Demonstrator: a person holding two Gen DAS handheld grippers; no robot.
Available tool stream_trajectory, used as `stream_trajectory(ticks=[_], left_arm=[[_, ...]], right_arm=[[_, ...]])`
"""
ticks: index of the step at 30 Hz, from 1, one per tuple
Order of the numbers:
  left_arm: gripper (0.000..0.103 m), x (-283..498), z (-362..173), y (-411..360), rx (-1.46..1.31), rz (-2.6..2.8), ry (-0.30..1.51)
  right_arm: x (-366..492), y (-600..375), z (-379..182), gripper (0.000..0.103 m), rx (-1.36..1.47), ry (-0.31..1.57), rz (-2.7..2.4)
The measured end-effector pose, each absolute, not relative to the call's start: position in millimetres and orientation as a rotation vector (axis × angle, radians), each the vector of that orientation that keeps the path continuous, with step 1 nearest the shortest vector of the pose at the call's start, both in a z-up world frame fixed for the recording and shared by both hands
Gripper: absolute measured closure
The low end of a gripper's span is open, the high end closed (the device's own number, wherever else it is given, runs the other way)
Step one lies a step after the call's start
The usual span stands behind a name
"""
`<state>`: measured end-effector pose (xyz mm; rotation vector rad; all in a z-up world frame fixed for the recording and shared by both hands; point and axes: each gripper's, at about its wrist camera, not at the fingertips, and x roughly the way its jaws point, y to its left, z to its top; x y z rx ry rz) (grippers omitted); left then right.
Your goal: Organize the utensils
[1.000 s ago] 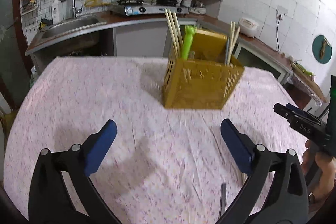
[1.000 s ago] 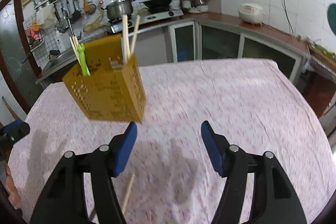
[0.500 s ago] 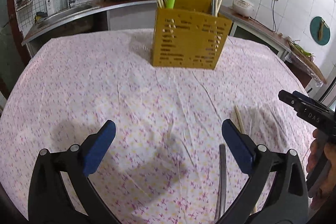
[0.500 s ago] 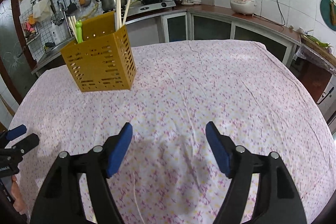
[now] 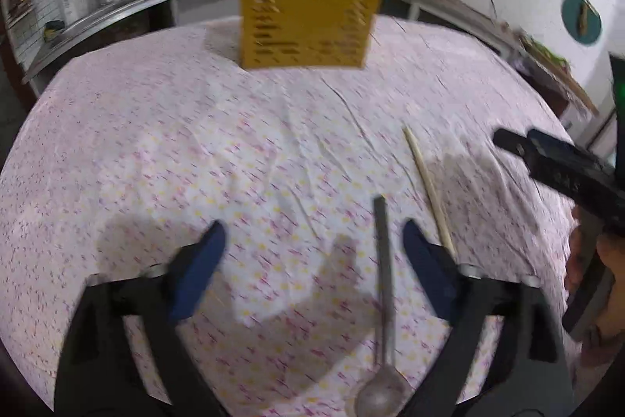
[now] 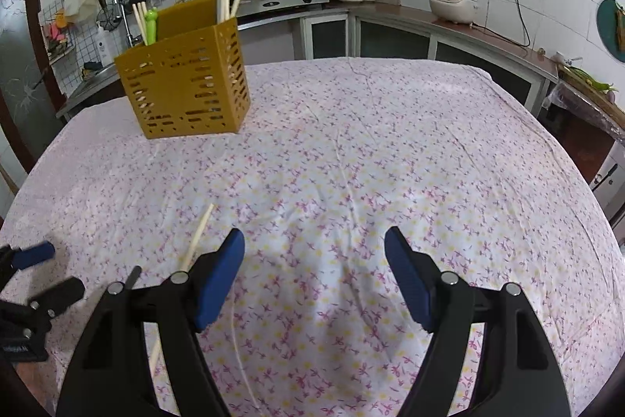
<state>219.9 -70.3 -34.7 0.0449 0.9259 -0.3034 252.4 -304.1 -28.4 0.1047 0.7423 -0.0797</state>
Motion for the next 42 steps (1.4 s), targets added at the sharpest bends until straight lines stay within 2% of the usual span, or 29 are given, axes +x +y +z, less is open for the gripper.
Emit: stream_trajectory(ticks=[2, 5, 12, 16, 22, 24, 26, 28, 32, 34, 38, 42], left_arm=[[0.045, 218.0, -38.8, -76.7, 0.05, -0.322, 0.962], [0.06, 216.5, -45.4, -84.7, 0.045, -0.344, 1.007], [0.062, 209.5, -47.4, -97.4, 0.039, -0.373, 1.01], [0.079, 210.1, -55.6, -107.2, 0.083, -0.377, 1.035], [0.095, 212.0, -57.5, -102.5, 0.094, -0.362, 1.021], [0.095, 213.1, -56.8, -98.7, 0.078, -0.371, 1.026], [0.095, 214.3, -56.3, -97.7, 0.084, -0.377, 1.025], [0.096, 215.6, -55.3, -95.1, 0.099, -0.364, 1.016], [0.096, 223.2, -53.0, -82.3, 0.075, -0.344, 1.015], [0.096, 228.2, -50.3, -74.5, 0.059, -0.33, 1.01], [0.096, 238.2, -41.2, -57.9, 0.015, -0.314, 0.996], [0.096, 246.3, -32.0, -49.7, 0.012, -0.298, 0.976]], right_arm=[[252.2, -304.9, -29.3, 0.03, 0.114, 0.747, -0.076], [253.6, -305.3, -30.3, 0.03, 0.114, 0.753, -0.081], [259.0, -301.3, -32.3, 0.03, 0.114, 0.782, -0.073], [263.5, -293.9, -32.3, 0.03, 0.126, 0.806, -0.065], [277.3, -266.8, -35.6, 0.031, 0.097, 0.871, -0.043], [280.8, -260.0, -37.1, 0.031, 0.089, 0.884, -0.049], [284.1, -254.3, -38.1, 0.037, 0.096, 0.896, -0.054], [286.4, -250.0, -40.2, 0.039, 0.105, 0.914, -0.05], [287.9, -241.3, -45.3, 0.054, 0.084, 0.942, -0.039], [290.3, -238.5, -48.0, 0.056, 0.084, 0.957, -0.035], [297.5, -234.9, -51.0, 0.067, 0.081, 0.99, -0.031], [305.9, -229.1, -50.6, 0.072, 0.08, 1.044, -0.013]])
